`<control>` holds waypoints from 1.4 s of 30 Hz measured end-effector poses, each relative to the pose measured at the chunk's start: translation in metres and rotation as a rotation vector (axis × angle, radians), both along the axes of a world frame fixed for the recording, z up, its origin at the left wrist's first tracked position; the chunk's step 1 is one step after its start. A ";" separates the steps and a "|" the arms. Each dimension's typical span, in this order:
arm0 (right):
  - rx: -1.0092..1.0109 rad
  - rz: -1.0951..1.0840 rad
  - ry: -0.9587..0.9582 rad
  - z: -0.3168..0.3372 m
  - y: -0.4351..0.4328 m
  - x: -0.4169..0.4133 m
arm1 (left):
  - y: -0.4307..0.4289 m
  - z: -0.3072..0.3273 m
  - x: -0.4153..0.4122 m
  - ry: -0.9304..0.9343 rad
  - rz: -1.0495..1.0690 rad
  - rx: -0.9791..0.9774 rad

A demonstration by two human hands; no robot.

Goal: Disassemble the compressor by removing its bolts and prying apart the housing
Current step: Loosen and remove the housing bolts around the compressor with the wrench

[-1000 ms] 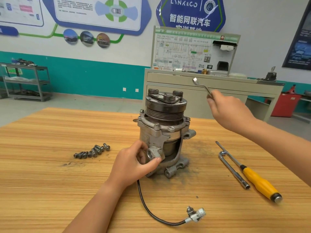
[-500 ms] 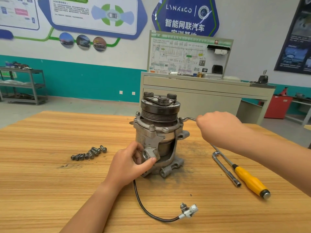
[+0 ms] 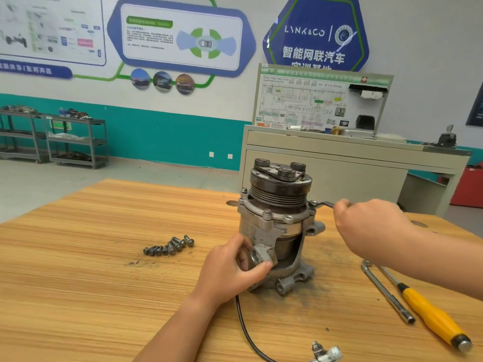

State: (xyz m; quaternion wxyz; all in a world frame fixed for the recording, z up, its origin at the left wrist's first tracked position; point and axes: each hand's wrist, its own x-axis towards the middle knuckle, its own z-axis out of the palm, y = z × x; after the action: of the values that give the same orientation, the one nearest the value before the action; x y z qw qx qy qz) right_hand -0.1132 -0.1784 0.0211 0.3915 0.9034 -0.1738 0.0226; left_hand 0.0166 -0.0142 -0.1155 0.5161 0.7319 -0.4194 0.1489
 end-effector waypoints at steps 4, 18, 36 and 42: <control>-0.225 0.008 0.092 0.003 -0.017 0.001 | -0.002 -0.001 0.002 0.011 0.025 0.017; -0.014 0.320 -0.222 -0.010 -0.091 0.072 | -0.003 0.003 0.008 -0.071 0.038 0.087; 0.437 0.002 -0.274 -0.013 -0.040 0.003 | -0.001 0.002 0.005 -0.090 0.028 0.046; 0.110 -0.002 -0.071 0.003 -0.014 -0.003 | -0.001 0.002 0.006 -0.090 0.041 0.028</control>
State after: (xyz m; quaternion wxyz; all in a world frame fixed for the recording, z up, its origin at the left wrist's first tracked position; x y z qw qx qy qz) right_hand -0.1163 -0.1925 0.0244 0.3350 0.9219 -0.1892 0.0449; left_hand 0.0223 -0.0155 -0.1132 0.4833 0.7401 -0.4290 0.1862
